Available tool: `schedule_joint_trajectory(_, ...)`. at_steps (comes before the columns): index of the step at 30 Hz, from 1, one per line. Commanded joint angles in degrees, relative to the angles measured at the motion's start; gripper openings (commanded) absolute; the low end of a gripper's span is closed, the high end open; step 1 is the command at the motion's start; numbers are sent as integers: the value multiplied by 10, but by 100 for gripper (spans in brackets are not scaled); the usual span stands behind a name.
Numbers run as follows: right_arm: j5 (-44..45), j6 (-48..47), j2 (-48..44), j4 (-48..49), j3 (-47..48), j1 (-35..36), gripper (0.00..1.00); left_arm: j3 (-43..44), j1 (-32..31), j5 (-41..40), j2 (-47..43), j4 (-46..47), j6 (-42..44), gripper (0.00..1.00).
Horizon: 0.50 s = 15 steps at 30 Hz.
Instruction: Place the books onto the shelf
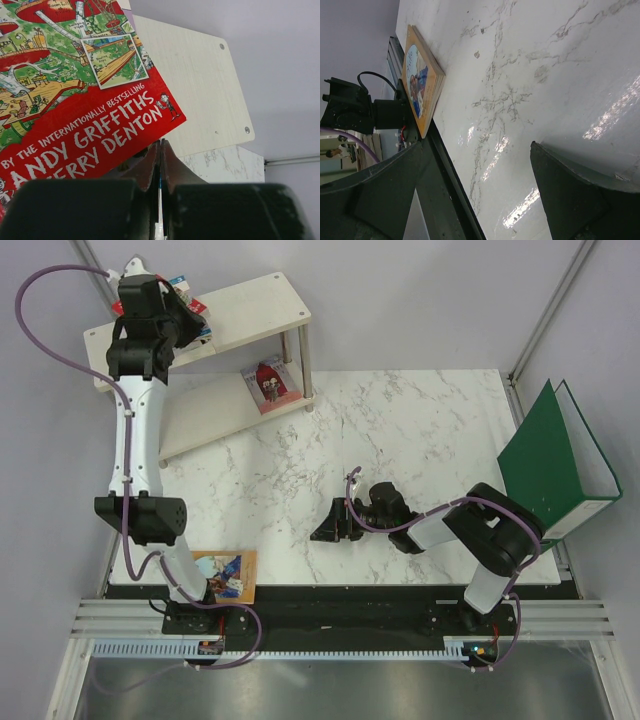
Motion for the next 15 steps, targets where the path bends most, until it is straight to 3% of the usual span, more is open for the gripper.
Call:
schedule_joint_trajectory(1, 14, -15, 37, -91, -16, 7, 98, -2, 4, 29, -40, 40, 7, 2)
schedule_joint_trajectory(6, 11, -13, 40, -89, -16, 7, 98, -4, 4, 97, -51, 72, 14, 2)
schedule_joint_trajectory(9, 11, -14, 39, -89, -17, 6, 98, -22, 47, 146, -68, 83, -21, 12)
schedule_joint_trajectory(12, 11, -13, 37, -89, -18, 6, 98, -77, 109, 218, -94, 115, -87, 38)
schedule_joint_trajectory(15, 12, -15, 36, -88, -19, 6, 98, -122, 169, 271, -112, 141, -140, 81)
